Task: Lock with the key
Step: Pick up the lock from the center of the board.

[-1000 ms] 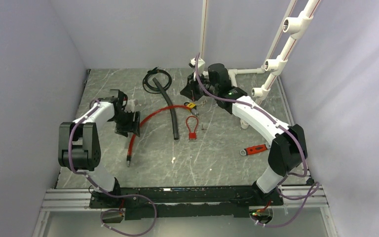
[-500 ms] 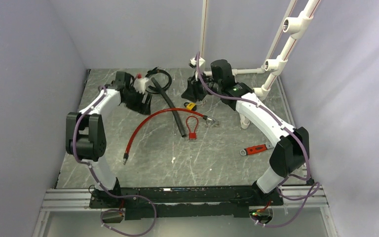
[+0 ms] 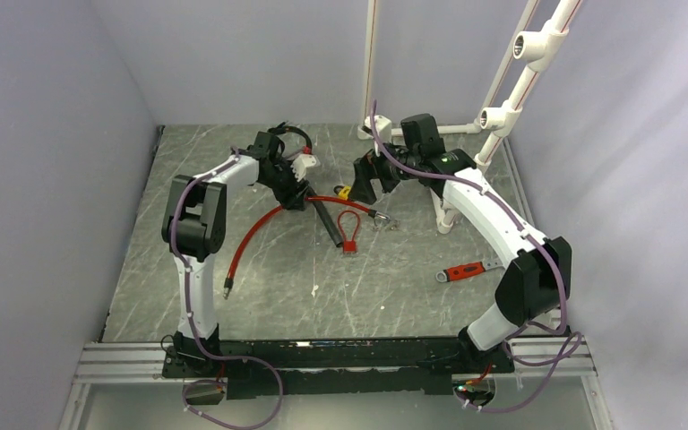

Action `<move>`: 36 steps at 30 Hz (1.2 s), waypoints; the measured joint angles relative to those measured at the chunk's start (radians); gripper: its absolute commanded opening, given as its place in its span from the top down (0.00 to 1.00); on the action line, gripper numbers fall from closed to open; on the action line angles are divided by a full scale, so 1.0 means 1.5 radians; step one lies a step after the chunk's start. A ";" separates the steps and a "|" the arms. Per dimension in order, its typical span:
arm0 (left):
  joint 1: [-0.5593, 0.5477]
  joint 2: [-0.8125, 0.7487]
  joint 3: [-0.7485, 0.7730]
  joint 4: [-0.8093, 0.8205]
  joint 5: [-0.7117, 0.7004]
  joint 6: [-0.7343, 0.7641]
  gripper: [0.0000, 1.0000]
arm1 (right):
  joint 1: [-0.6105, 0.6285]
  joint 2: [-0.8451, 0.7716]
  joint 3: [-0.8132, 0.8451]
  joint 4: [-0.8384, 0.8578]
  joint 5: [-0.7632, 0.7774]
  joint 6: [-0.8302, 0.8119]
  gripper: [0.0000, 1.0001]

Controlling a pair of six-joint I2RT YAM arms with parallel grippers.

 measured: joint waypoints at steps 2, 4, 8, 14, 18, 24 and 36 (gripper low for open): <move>-0.002 0.000 0.001 0.001 -0.003 0.020 0.75 | -0.004 -0.005 -0.008 -0.012 0.000 -0.002 0.00; -0.003 0.000 0.001 0.000 -0.004 0.032 0.93 | -0.006 -0.005 -0.009 -0.029 0.000 -0.012 0.00; -0.005 -0.016 -0.002 -0.009 -0.008 0.053 1.00 | -0.012 -0.005 -0.009 -0.069 -0.006 -0.046 0.03; -0.005 -0.165 -0.002 -0.087 -0.013 0.109 1.00 | -0.027 -0.004 0.008 -0.131 -0.020 -0.097 0.10; -0.011 -0.279 0.050 -0.156 -0.028 0.161 1.00 | -0.028 0.008 0.064 -0.168 -0.040 -0.116 0.14; -0.042 -0.359 0.105 -0.206 -0.065 0.213 1.00 | -0.002 0.020 0.114 -0.168 -0.024 -0.124 0.19; -0.075 -0.362 0.182 -0.297 -0.125 0.191 1.00 | 0.107 0.066 0.126 -0.119 0.169 -0.171 0.57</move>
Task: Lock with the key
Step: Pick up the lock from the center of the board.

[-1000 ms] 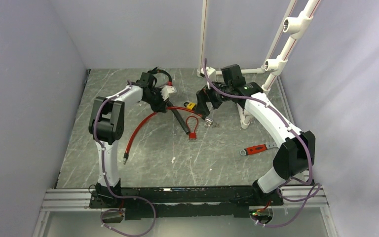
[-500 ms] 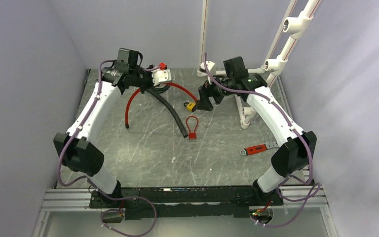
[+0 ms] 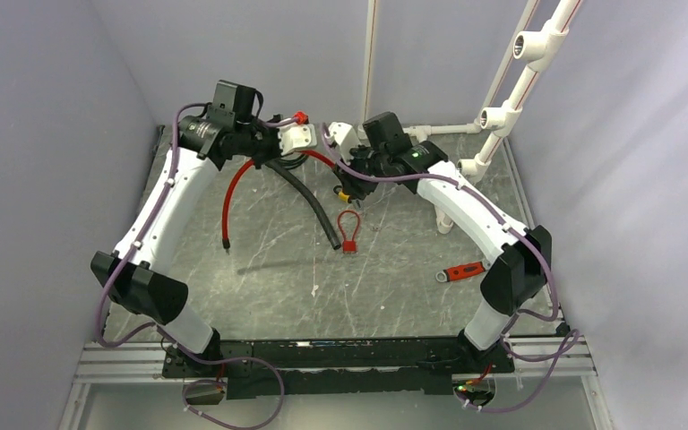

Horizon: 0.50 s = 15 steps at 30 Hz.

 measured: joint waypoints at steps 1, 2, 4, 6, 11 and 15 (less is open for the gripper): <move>-0.002 0.000 0.006 -0.002 -0.003 -0.003 1.00 | 0.005 0.004 0.000 0.000 0.013 -0.003 0.55; -0.003 -0.002 0.008 -0.002 -0.005 -0.005 1.00 | 0.009 0.007 0.000 0.000 0.023 -0.004 0.52; -0.005 -0.004 0.008 -0.003 -0.008 -0.010 1.00 | 0.011 0.015 0.002 0.001 0.038 -0.004 0.52; -0.008 -0.005 0.008 -0.003 -0.009 -0.014 1.00 | 0.011 0.026 0.006 0.006 0.050 -0.002 0.64; -0.010 -0.013 0.002 -0.002 -0.008 -0.027 1.00 | 0.011 0.033 0.006 0.032 0.063 -0.001 1.00; -0.009 -0.021 -0.005 0.011 -0.010 -0.056 0.92 | 0.010 0.034 0.008 0.042 0.065 0.007 1.00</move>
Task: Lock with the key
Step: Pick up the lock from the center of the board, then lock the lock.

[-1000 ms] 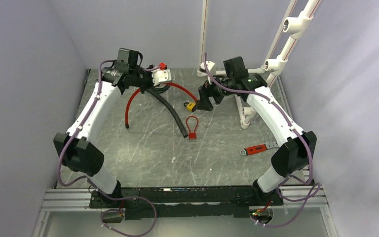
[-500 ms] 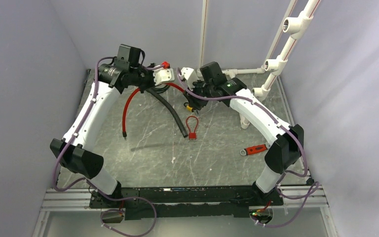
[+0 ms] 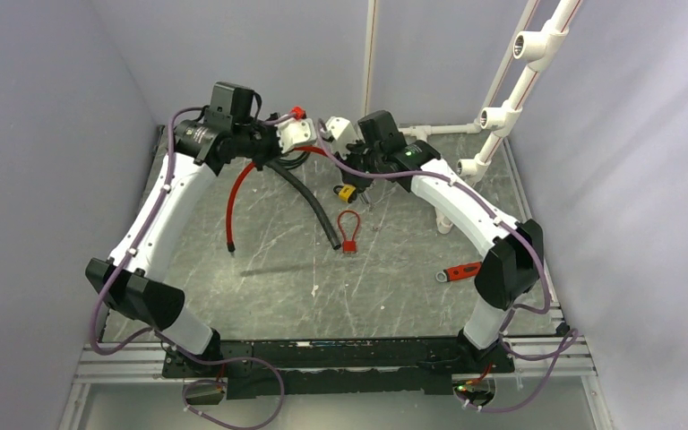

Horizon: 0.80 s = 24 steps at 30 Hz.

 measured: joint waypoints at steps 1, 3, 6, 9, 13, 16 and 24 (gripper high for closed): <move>0.000 -0.003 -0.006 0.009 -0.003 -0.017 0.77 | -0.003 0.000 0.000 0.006 -0.004 0.008 1.00; 0.010 -0.013 -0.026 0.041 -0.007 -0.064 0.47 | -0.015 -0.004 -0.006 0.038 -0.020 0.031 1.00; 0.049 -0.041 -0.077 0.112 0.009 -0.165 0.03 | -0.035 -0.030 -0.048 0.116 -0.037 0.065 1.00; 0.148 -0.092 -0.149 0.199 0.041 -0.304 0.01 | -0.051 -0.072 -0.104 0.209 -0.056 0.099 1.00; 0.325 -0.144 -0.205 0.287 0.100 -0.468 0.01 | -0.062 -0.098 -0.121 0.311 -0.080 0.141 1.00; 0.388 -0.165 -0.218 0.316 0.162 -0.522 0.01 | -0.067 -0.096 -0.099 0.344 -0.102 0.186 1.00; 0.410 -0.279 -0.386 0.378 0.296 -0.580 0.00 | -0.079 -0.072 0.008 0.373 -0.150 0.346 1.00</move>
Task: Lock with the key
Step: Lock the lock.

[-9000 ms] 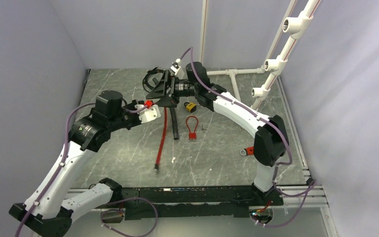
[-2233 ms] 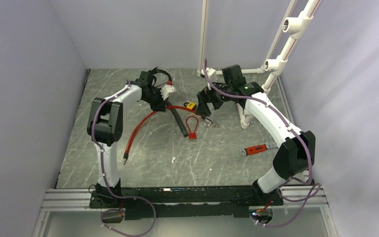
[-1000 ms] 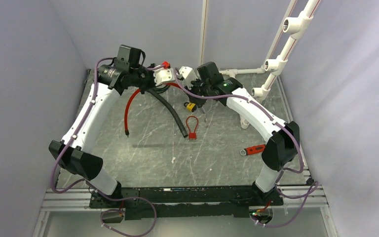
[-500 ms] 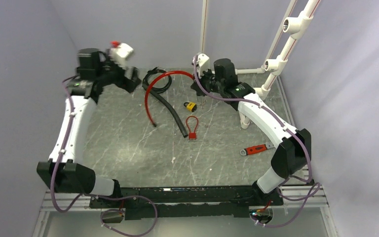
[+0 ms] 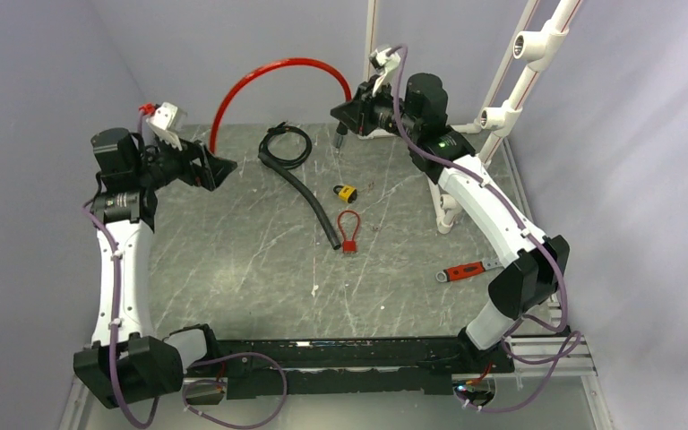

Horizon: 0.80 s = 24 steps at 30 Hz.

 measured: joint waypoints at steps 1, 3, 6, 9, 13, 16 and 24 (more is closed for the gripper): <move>0.000 -0.009 -0.022 0.018 0.007 -0.006 0.02 | -0.001 0.005 0.012 0.004 -0.006 0.018 1.00; 0.000 -0.023 -0.059 0.038 0.009 -0.019 0.09 | -0.001 0.012 0.026 0.012 -0.017 0.046 1.00; 0.001 -0.028 -0.081 0.043 0.001 -0.025 0.19 | -0.002 0.017 0.036 0.020 -0.034 0.077 1.00; 0.001 -0.026 -0.080 0.042 -0.011 -0.003 0.21 | -0.002 0.017 0.038 0.018 -0.045 0.085 1.00; 0.001 -0.026 -0.053 0.011 0.012 0.048 0.12 | -0.002 0.020 0.047 0.007 -0.047 0.080 1.00; 0.001 -0.026 -0.017 -0.025 0.035 0.089 0.12 | -0.002 0.020 0.048 -0.007 -0.047 0.070 1.00; -0.027 0.008 0.057 -0.112 0.039 0.176 0.10 | -0.004 0.027 0.049 -0.020 -0.051 0.056 1.00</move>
